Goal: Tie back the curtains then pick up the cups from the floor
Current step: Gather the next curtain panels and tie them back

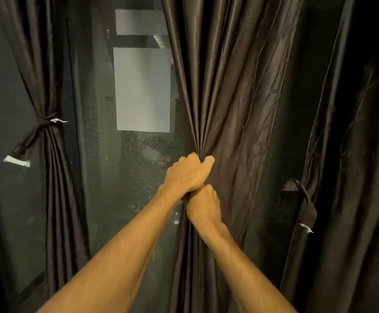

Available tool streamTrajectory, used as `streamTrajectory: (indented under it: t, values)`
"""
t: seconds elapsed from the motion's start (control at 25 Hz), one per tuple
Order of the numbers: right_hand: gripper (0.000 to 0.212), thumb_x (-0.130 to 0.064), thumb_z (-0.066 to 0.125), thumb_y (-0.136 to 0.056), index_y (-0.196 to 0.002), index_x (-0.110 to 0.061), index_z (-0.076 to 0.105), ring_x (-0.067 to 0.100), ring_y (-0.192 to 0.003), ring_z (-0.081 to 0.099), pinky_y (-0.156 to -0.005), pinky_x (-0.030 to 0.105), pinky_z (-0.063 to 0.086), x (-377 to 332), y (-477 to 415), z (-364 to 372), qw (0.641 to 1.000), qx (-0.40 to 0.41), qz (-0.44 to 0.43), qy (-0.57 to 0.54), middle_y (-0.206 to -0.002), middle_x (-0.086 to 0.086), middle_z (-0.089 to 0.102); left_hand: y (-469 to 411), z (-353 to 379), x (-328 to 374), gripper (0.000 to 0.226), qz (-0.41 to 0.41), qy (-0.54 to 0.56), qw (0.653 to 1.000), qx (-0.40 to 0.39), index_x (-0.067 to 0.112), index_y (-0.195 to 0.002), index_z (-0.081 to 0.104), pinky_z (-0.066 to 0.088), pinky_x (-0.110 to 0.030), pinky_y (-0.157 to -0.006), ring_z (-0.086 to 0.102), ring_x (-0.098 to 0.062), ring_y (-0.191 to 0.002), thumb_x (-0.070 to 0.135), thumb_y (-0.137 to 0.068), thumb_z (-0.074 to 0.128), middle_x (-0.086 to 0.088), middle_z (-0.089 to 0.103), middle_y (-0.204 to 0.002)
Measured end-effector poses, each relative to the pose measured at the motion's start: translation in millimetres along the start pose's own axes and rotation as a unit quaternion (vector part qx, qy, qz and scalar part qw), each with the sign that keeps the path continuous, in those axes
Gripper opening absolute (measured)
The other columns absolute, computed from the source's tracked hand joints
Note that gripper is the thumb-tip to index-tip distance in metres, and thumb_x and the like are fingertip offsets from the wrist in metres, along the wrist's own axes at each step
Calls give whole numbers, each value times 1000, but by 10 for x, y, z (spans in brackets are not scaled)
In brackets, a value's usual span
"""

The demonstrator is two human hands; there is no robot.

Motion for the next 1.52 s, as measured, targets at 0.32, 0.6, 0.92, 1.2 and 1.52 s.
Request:
streamTrajectory:
  t: [0.32, 0.6, 0.92, 1.2, 1.52]
  values:
    - [46, -30, 54, -85, -126, -9, 55, 26, -92, 67, -72, 38, 53, -54, 97, 19, 996, 10, 22, -83, -104, 6, 69, 78, -17, 27, 15, 25, -42, 998, 32, 12, -93, 44, 39, -43, -84, 53, -39, -107, 23, -96, 35, -19, 56, -120]
    - [42, -19, 53, -95, -135, -5, 50, 23, -99, 67, -76, 33, 49, -98, 162, 139, 999, 6, 5, -45, -125, 10, 64, 139, -14, -5, 11, 23, -63, 995, 71, 13, -89, 43, 36, -40, -75, 55, -39, -104, 20, -97, 43, -19, 58, -115]
    - [40, -44, 57, -92, -128, -27, 52, 10, -101, 61, -86, 34, 52, 215, 239, -234, 981, 93, -13, -172, -112, -9, 65, 177, -160, -151, 18, 38, -50, 997, 54, 13, -85, 39, 39, -42, -78, 53, -41, -104, 23, -99, 39, -20, 57, -114]
    - [75, -14, 70, -83, -147, -12, 32, 31, -133, 42, -109, 40, 36, 798, -34, -418, 911, 236, 211, -263, -147, 12, 38, 200, -182, -164, 19, 41, -54, 997, 45, 12, -88, 41, 40, -42, -78, 53, -38, -100, 25, -101, 38, -17, 56, -110]
    - [36, -17, 66, -90, -125, -13, 56, 30, -122, 52, -99, 39, 43, 925, -179, -585, 892, 224, 264, -289, -125, 12, 62, 221, -127, -85, 17, 34, -49, 997, 58, 11, -89, 40, 41, -42, -79, 54, -38, -100, 23, -100, 37, -18, 57, -111]
Point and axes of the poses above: each hand's wrist, its own y-axis away from the middle knuckle, its own z-axis out of the palm, x = y × z, the point moved 2 cm from there along -y, towards the middle knuckle
